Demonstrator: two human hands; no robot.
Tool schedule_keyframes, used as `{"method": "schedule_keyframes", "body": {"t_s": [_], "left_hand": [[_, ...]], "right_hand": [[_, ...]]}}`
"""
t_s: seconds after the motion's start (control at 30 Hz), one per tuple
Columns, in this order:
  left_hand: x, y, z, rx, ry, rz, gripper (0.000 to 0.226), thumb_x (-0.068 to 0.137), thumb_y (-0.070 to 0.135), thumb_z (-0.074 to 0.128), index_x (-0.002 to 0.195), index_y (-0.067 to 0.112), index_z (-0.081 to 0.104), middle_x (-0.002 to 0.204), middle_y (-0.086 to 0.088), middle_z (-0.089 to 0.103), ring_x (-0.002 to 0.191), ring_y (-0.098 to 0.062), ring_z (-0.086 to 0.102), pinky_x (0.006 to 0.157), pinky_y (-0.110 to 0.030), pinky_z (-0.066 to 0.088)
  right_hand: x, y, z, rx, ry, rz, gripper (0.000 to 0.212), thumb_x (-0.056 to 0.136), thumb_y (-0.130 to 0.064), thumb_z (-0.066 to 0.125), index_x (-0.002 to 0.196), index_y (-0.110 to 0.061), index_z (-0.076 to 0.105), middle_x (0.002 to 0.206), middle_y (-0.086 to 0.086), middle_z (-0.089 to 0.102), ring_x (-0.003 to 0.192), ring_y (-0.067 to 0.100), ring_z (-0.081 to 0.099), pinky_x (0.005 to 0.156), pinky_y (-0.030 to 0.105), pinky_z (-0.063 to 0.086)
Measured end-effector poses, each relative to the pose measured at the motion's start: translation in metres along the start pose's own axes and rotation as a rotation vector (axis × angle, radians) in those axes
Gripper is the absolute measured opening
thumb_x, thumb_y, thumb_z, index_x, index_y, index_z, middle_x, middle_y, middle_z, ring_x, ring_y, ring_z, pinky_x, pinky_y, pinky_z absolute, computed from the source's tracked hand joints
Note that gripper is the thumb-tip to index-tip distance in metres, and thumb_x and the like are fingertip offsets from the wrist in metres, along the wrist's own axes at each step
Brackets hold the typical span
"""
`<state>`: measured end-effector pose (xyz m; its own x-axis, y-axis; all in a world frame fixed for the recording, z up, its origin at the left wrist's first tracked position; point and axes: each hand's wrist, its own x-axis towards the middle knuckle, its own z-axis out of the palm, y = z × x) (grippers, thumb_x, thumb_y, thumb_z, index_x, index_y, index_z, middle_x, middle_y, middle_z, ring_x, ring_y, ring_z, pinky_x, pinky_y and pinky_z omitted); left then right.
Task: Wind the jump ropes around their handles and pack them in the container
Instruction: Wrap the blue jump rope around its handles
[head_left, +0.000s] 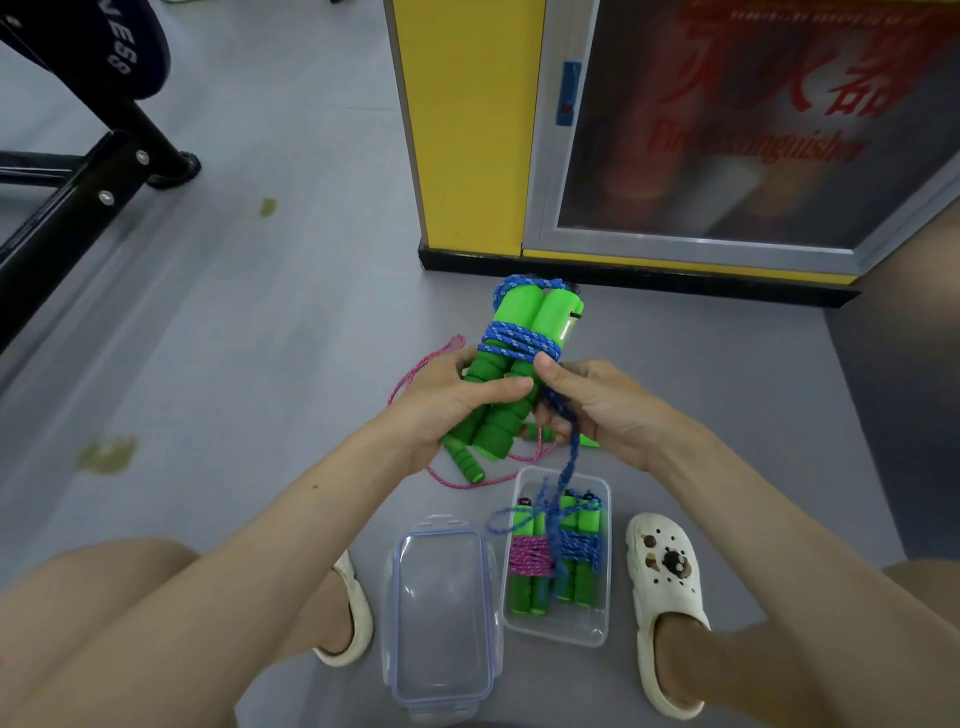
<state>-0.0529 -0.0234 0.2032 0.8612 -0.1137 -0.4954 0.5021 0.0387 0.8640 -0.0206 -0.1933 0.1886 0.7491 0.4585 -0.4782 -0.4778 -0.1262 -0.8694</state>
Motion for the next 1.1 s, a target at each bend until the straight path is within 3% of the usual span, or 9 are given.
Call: {"method": "schedule_keyframes", "body": {"t_s": [0.07,0.17,0.3,0.47,0.63,0.73,0.83,1.0,1.1], "left_hand": [[0.002,0.002,-0.001,0.063,0.118,0.050,0.034,0.075,0.010,0.078,0.106,0.014,0.064,0.090,-0.005,0.073,0.074,-0.018,0.072,0.063,-0.028,0.058],[0.003,0.007,-0.004,-0.013,0.186,0.065,0.027,0.077,0.006,0.077,0.097,0.016,0.062,0.083,-0.006,0.072,0.062,-0.020,0.070,0.053,-0.028,0.055],[0.004,0.007,-0.007,0.049,0.185,0.073,0.029,0.076,0.008,0.078,0.098,0.019,0.062,0.089,-0.007,0.072,0.069,-0.024,0.071,0.058,-0.033,0.059],[0.005,0.002,-0.002,0.167,0.169,0.124,0.035,0.075,0.010,0.080,0.104,0.019,0.062,0.088,0.001,0.070,0.068,-0.009,0.069,0.060,-0.022,0.056],[0.012,-0.006,0.000,0.557,0.331,0.257,0.044,0.071,0.029,0.082,0.109,0.025,0.061,0.091,0.007,0.068,0.083,-0.015,0.066,0.079,-0.037,0.056],[0.012,-0.008,0.004,0.757,0.436,0.306,0.049,0.073,0.040,0.078,0.116,0.028,0.058,0.097,0.004,0.069,0.090,-0.022,0.064,0.079,-0.040,0.053],[0.011,-0.009,0.007,0.931,0.502,0.362,0.053,0.078,0.045,0.072,0.125,0.033,0.051,0.100,0.001,0.070,0.093,-0.027,0.063,0.077,-0.037,0.051],[0.010,-0.008,0.003,0.987,0.563,0.373,0.053,0.082,0.043,0.070,0.128,0.029,0.049,0.098,-0.001,0.070,0.091,-0.029,0.061,0.066,-0.031,0.040],[0.010,-0.008,0.003,0.990,0.575,0.358,0.052,0.082,0.043,0.069,0.128,0.028,0.048,0.097,-0.002,0.069,0.090,-0.029,0.061,0.065,-0.031,0.037]], "right_hand": [[0.002,0.002,-0.001,-0.056,0.105,0.008,0.032,0.089,-0.036,0.060,0.083,-0.005,0.065,0.058,0.006,0.058,0.041,0.010,0.042,0.043,0.019,0.039],[0.003,0.005,-0.004,-0.117,0.178,-0.021,0.016,0.086,-0.018,0.068,0.096,-0.006,0.067,0.061,0.007,0.055,0.040,0.007,0.040,0.039,0.016,0.032],[-0.001,0.005,-0.003,-0.309,0.253,-0.130,0.014,0.083,-0.012,0.070,0.096,-0.012,0.064,0.051,-0.002,0.045,0.039,0.003,0.037,0.040,0.012,0.030],[0.002,0.008,-0.005,-0.353,0.377,-0.157,0.007,0.091,-0.016,0.061,0.084,-0.014,0.065,0.059,-0.001,0.054,0.047,0.002,0.045,0.048,0.013,0.037],[-0.002,0.006,0.001,-0.308,0.301,-0.074,0.017,0.093,-0.019,0.059,0.083,-0.009,0.068,0.054,0.000,0.053,0.041,0.006,0.041,0.041,0.016,0.034],[-0.002,0.004,0.004,-0.300,0.241,-0.038,0.030,0.097,-0.024,0.052,0.083,-0.002,0.067,0.045,0.000,0.051,0.033,0.006,0.036,0.038,0.017,0.030],[-0.002,0.001,0.008,-0.248,0.198,-0.013,0.029,0.098,-0.022,0.051,0.082,-0.001,0.063,0.046,0.003,0.058,0.033,0.008,0.043,0.038,0.017,0.036],[0.001,0.004,0.008,-0.192,0.169,0.007,0.007,0.089,-0.011,0.063,0.083,-0.008,0.064,0.070,0.007,0.066,0.059,0.011,0.059,0.061,0.024,0.048],[0.002,0.005,0.007,-0.261,0.182,-0.030,0.012,0.089,-0.016,0.064,0.078,-0.016,0.069,0.083,0.002,0.068,0.075,0.010,0.054,0.080,0.029,0.046]]}}
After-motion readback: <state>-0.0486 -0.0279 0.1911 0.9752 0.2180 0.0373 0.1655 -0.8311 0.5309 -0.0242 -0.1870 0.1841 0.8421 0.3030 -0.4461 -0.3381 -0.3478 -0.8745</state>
